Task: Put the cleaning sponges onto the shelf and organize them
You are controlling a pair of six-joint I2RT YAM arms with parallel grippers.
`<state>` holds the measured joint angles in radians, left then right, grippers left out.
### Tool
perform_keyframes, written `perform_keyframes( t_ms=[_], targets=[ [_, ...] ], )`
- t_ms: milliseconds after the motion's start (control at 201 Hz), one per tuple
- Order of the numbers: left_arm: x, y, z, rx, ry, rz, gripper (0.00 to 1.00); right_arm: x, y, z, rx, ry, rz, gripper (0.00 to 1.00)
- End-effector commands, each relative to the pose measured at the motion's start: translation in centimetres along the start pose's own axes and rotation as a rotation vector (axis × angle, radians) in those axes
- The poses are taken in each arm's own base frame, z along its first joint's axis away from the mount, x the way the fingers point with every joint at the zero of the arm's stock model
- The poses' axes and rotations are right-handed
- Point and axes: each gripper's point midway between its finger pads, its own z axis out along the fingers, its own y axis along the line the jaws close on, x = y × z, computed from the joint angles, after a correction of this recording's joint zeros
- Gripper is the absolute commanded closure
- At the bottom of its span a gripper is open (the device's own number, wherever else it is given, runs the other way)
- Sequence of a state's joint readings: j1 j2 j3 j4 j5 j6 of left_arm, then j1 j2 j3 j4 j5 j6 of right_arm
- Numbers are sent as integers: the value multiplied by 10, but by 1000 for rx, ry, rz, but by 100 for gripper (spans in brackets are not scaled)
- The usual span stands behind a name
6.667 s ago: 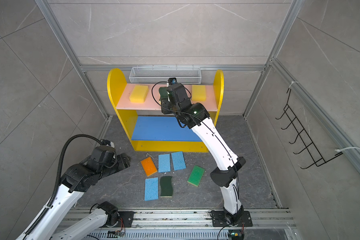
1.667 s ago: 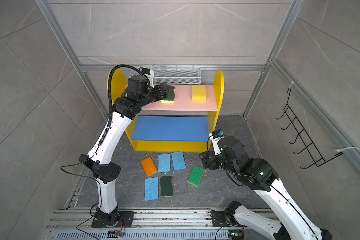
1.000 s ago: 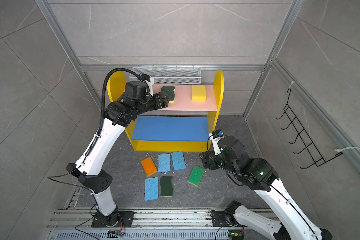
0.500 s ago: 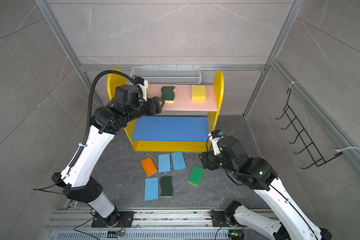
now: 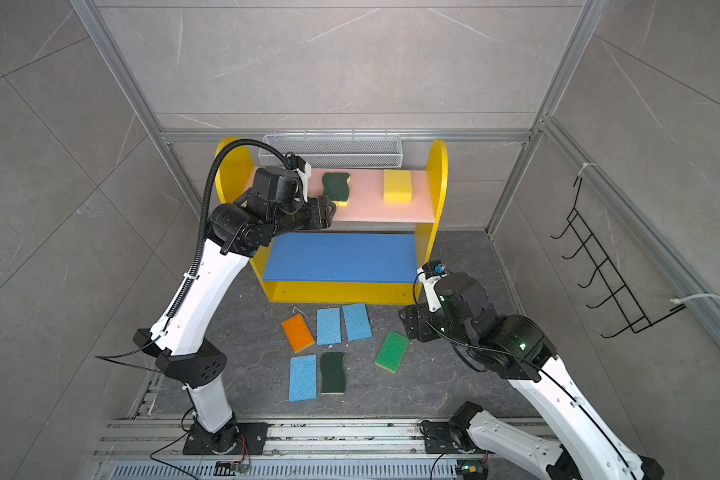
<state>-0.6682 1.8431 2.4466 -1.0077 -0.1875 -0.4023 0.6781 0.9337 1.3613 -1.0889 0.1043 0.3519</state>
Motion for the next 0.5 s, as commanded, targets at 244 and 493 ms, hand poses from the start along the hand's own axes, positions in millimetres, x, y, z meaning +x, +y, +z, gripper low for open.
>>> perform_keyframes(
  t_ms=[244, 493],
  targets=[
    [5, 14, 17, -101, 18, 89, 33, -2, -3, -3, 12, -10, 10, 23],
    [8, 16, 29, -123, 26, 93, 33, 0, -4, -4, 18, -11, 10, 23]
  ],
)
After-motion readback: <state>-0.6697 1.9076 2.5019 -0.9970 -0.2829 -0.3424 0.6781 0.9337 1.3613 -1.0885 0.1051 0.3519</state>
